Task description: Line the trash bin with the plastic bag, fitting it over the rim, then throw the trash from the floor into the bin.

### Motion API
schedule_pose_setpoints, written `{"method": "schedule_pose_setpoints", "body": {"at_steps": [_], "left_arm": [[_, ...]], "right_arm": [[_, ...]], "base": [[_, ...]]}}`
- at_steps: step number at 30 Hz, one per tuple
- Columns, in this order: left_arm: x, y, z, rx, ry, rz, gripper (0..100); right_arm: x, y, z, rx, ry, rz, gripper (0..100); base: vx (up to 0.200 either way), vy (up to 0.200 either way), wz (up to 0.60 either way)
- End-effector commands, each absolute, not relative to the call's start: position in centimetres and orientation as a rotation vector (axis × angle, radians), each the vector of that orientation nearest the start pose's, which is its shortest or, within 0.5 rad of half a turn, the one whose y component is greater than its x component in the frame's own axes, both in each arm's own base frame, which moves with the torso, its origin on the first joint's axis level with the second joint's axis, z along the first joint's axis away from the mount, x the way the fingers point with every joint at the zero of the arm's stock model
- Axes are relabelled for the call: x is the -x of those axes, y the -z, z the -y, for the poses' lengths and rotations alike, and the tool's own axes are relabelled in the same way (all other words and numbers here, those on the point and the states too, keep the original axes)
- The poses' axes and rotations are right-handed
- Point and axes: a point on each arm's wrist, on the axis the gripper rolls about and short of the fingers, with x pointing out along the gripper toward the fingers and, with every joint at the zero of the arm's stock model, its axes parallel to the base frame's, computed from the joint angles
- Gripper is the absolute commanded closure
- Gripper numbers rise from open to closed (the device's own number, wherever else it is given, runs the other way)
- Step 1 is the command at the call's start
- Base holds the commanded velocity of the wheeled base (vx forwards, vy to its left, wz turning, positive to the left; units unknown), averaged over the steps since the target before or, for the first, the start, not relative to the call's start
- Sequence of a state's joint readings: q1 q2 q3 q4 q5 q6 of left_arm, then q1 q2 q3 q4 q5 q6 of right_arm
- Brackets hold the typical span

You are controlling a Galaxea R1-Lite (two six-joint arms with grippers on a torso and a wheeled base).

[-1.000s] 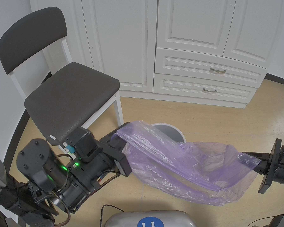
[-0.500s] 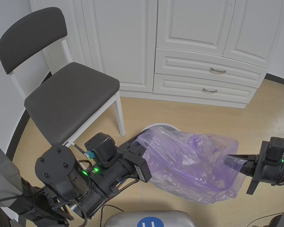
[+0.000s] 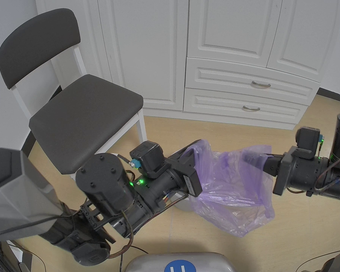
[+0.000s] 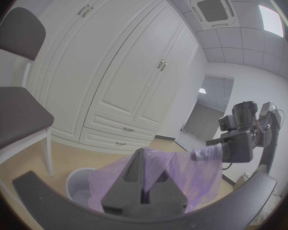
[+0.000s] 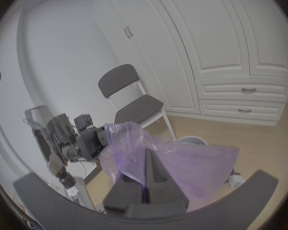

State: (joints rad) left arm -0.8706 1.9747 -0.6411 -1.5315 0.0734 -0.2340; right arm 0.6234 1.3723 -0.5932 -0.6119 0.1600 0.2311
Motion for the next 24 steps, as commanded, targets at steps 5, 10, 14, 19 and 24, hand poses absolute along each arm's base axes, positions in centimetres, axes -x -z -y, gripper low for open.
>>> {"method": "schedule_pose_setpoints", "body": {"at_steps": [5,10,14,19,24], "left_arm": [[-26.3,-11.3,26.1,0.324,0.679,0.06,100],[-27.6,-11.2,25.1,0.322,0.638,0.066,100],[-30.1,-10.3,24.7,0.325,0.589,0.079,100],[-32.4,-8.7,24.9,0.344,0.554,0.05,100],[-33.2,-7.9,24.9,0.354,0.533,-0.005,100]], "right_arm": [[-22.1,-17.8,-16.0,-0.253,-0.743,-0.227,100],[-23.7,-16.4,-16.4,-0.252,-0.717,-0.235,100],[-25.3,-14.9,-16.8,-0.252,-0.696,-0.248,100],[-27.1,-13.2,-16.9,-0.257,-0.667,-0.25,100],[-29.3,-11.1,-17.9,-0.319,-0.646,-0.293,100]], "base": [[0.0,0.0,0.0],[0.0,0.0,0.0],[0.0,0.0,0.0],[0.0,0.0,0.0],[0.0,0.0,0.0]]}}
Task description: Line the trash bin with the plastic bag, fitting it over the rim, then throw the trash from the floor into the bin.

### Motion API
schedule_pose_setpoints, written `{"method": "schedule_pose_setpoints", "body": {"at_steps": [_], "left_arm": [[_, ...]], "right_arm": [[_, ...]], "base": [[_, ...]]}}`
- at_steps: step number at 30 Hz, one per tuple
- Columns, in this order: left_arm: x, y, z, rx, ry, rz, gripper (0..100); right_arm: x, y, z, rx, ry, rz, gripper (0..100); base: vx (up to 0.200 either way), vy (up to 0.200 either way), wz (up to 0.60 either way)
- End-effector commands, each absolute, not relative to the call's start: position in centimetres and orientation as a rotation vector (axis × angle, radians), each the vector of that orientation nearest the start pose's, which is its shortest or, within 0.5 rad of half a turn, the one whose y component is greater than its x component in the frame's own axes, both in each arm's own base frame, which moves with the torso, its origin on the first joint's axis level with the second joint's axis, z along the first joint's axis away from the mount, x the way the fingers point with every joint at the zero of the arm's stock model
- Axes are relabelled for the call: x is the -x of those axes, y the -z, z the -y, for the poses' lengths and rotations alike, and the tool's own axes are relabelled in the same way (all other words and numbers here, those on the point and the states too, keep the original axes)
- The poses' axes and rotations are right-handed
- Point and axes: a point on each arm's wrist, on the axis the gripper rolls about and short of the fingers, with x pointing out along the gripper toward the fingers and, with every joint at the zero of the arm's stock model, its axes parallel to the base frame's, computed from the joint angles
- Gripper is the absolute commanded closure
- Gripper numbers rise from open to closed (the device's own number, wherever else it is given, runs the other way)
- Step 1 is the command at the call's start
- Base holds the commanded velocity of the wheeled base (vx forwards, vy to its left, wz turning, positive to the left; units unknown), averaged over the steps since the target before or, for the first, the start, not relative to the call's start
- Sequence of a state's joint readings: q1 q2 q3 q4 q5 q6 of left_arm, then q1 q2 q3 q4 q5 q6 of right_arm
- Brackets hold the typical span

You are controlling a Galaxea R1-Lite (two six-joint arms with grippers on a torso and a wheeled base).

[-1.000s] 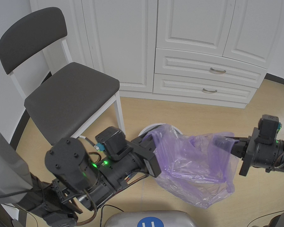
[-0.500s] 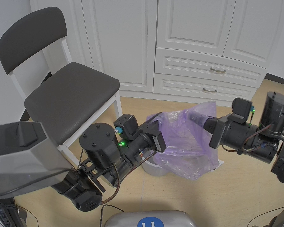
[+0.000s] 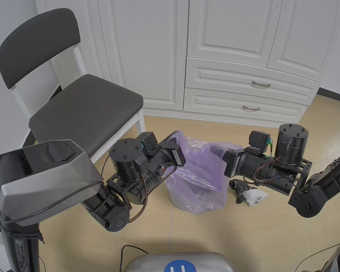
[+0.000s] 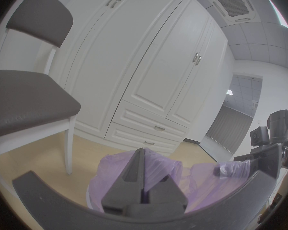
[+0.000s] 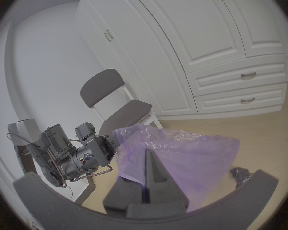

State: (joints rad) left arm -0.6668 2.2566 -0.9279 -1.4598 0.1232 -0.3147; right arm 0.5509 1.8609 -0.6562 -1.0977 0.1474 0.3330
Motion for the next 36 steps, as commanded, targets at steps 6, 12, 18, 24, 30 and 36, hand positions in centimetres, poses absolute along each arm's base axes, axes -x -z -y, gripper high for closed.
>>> {"method": "schedule_pose_setpoints", "body": {"at_steps": [6,12,18,24,30,36], "left_arm": [[-33.0,-7.8,25.0,0.352,0.539,-0.01,100],[-33.1,-7.3,25.2,0.348,0.542,-0.021,100],[-33.0,-7.1,25.3,0.345,0.55,-0.028,100],[-32.8,-6.8,25.7,0.342,0.561,-0.037,100],[-32.6,-7.6,26.8,0.35,0.59,-0.019,100],[-32.2,-7.2,28.4,0.337,0.625,-0.074,100]], "right_arm": [[-30.7,-8.9,-19.5,-0.368,-0.653,-0.316,100],[-31.8,-5.3,-20.9,-0.458,-0.672,-0.297,100],[-33.2,-3.5,-19.6,-0.464,-0.64,-0.287,100],[-33.7,-2.9,-17.4,-0.46,-0.643,-0.319,100],[-34.8,-2.5,-13.4,-0.472,-0.615,-0.337,100],[-35.5,-2.3,-11.7,-0.479,-0.605,-0.334,100]], "base": [[0.0,0.0,0.0],[0.0,0.0,0.0],[0.0,0.0,0.0],[0.0,0.0,0.0],[0.0,0.0,0.0],[0.0,0.0,0.0]]}}
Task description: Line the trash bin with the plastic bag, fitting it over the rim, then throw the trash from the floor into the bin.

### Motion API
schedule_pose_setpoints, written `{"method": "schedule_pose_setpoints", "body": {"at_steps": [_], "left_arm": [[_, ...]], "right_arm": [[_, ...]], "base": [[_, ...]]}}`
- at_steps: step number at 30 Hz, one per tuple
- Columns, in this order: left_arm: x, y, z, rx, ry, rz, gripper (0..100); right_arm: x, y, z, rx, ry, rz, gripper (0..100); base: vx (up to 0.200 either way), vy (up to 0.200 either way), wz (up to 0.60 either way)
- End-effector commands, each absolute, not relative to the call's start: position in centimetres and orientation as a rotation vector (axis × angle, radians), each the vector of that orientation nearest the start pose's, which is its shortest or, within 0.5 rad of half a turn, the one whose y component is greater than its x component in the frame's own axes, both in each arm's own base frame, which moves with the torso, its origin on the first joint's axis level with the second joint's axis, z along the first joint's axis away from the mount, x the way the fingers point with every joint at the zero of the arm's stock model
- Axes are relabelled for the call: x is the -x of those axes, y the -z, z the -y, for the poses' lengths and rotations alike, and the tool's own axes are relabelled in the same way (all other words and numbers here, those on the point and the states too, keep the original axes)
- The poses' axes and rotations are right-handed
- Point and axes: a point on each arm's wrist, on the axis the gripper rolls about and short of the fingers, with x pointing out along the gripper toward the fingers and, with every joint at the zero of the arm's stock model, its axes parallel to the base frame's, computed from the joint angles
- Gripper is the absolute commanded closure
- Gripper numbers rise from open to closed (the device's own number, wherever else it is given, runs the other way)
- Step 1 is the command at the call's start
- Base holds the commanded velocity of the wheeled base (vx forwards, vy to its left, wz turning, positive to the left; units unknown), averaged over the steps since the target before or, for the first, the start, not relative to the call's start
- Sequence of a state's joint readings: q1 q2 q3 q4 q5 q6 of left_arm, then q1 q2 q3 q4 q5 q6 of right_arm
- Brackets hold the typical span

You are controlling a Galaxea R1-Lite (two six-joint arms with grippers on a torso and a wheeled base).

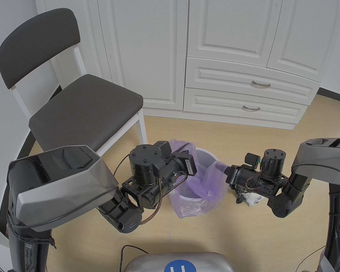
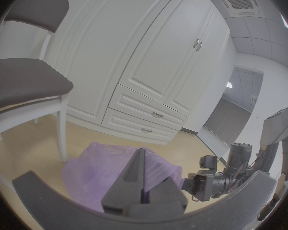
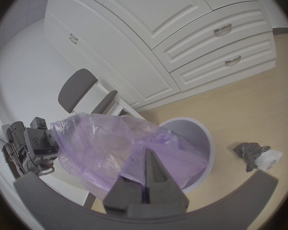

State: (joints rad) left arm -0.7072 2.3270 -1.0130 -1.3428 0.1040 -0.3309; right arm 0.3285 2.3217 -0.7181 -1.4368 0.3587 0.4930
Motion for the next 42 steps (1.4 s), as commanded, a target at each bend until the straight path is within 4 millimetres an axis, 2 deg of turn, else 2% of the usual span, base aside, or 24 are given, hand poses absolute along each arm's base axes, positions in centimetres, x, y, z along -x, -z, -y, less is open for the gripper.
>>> {"method": "schedule_pose_setpoints", "body": {"at_steps": [1,2,4,6,9,13,14,17,19,20,23,31,36,42], "left_arm": [[-32.0,-5.5,29.3,0.324,0.654,-0.114,100],[-32.0,-5.5,29.3,0.324,0.654,-0.114,100],[-33.0,-4.4,30.3,0.326,0.657,-0.114,100],[-33.7,-4.0,30.5,0.329,0.656,-0.106,100],[-35.8,-2.8,30.8,0.321,0.659,-0.13,100],[-36.9,-1.9,31.0,0.311,0.656,-0.166,100],[-38.2,-1.3,31.7,0.327,0.648,-0.172,100],[-39.7,-1.0,32.6,0.331,0.644,-0.171,100],[-39.8,-0.9,32.7,0.329,0.643,-0.175,100],[-40.6,-0.7,33.3,0.323,0.639,-0.196,100],[-41.3,-0.4,34.0,0.322,0.64,-0.197,100],[-42.1,0.3,35.4,0.336,0.646,-0.214,100],[-42.9,0.7,34.5,0.355,0.616,-0.219,100],[-44.3,-0.9,31.7,0.416,0.542,-0.181,100]], "right_arm": [[-35.6,-2.6,-11.0,-0.473,-0.591,-0.322,100],[-35.6,-2.6,-11.0,-0.473,-0.591,-0.322,100],[-35.6,-3.2,-9.8,-0.442,-0.571,-0.3,100],[-35.6,-3.3,-9.5,-0.432,-0.574,-0.299,100],[-35.4,-3.4,-9.1,-0.417,-0.585,-0.298,100],[-35.0,-3.7,-8.7,-0.397,-0.598,-0.293,100],[-34.6,-4.2,-8.4,-0.379,-0.621,-0.283,100],[-34.0,-4.9,-8.0,-0.371,-0.653,-0.28,100],[-34.0,-5.0,-7.9,-0.371,-0.657,-0.279,100],[-33.6,-5.5,-7.8,-0.37,-0.67,-0.275,100],[-33.3,-6.0,-7.9,-0.362,-0.678,-0.261,100],[-32.2,-6.7,-8.0,-0.328,-0.73,-0.241,100],[-32.3,-6.2,-8.1,-0.326,-0.735,-0.239,100],[-32.5,-5.2,-8.8,-0.329,-0.746,-0.261,100]], "base": [[0.0,0.0,0.0],[0.0,0.0,0.0],[0.0,0.0,0.0],[0.0,0.0,0.0],[0.0,0.0,0.0],[0.0,0.0,0.0],[0.0,0.0,0.0],[0.0,0.0,0.0],[0.0,0.0,0.0],[0.0,0.0,0.0],[0.0,0.0,0.0],[0.0,0.0,0.0],[0.0,0.0,0.0],[0.0,0.0,0.0]]}}
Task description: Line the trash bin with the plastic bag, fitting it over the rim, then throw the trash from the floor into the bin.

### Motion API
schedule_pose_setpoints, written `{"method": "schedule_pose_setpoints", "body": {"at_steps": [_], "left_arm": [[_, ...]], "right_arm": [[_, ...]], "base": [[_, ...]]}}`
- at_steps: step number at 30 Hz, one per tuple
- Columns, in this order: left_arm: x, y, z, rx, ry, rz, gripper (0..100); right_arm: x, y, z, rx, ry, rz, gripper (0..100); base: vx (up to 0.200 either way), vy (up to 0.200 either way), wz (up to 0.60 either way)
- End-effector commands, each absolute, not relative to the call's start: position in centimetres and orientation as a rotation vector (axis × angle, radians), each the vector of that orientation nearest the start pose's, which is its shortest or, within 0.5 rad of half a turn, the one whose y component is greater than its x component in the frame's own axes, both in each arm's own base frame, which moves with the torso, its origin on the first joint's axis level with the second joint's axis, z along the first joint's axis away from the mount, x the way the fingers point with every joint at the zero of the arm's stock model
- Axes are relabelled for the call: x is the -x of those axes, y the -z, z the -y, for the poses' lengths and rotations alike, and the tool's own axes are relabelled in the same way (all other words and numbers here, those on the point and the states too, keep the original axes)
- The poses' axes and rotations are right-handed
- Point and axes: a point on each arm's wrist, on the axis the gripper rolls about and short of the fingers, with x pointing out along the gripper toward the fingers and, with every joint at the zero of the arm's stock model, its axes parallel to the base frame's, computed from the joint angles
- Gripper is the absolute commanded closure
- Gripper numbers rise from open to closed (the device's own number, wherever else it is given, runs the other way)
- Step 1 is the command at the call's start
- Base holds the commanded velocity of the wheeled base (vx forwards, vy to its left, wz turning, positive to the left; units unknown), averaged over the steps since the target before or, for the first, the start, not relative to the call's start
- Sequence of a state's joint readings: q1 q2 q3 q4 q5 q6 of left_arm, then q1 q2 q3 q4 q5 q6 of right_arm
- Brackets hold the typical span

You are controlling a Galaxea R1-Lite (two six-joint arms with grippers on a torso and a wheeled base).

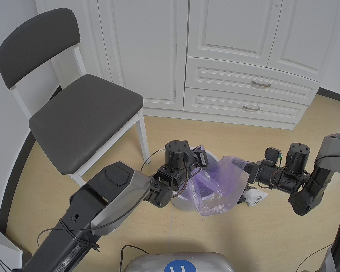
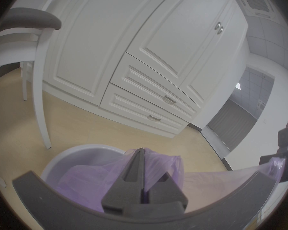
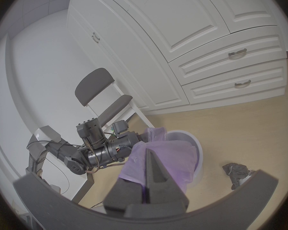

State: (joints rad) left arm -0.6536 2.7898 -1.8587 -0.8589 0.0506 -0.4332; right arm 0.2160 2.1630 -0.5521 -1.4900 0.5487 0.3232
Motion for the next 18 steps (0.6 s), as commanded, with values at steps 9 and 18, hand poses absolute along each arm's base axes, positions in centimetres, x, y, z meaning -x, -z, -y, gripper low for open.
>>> {"method": "schedule_pose_setpoints", "body": {"at_steps": [9,18], "left_arm": [[-43.4,-1.1,27.2,0.444,0.487,-0.165,100],[-40.7,-2.4,25.2,0.469,0.485,-0.123,100]], "right_arm": [[-33.9,-2.1,-11.9,-0.356,-0.751,-0.27,100],[-36.5,-1.9,-18.7,-0.579,-0.618,-0.179,100]], "base": [[0.0,0.0,0.0],[0.0,0.0,0.0]]}}
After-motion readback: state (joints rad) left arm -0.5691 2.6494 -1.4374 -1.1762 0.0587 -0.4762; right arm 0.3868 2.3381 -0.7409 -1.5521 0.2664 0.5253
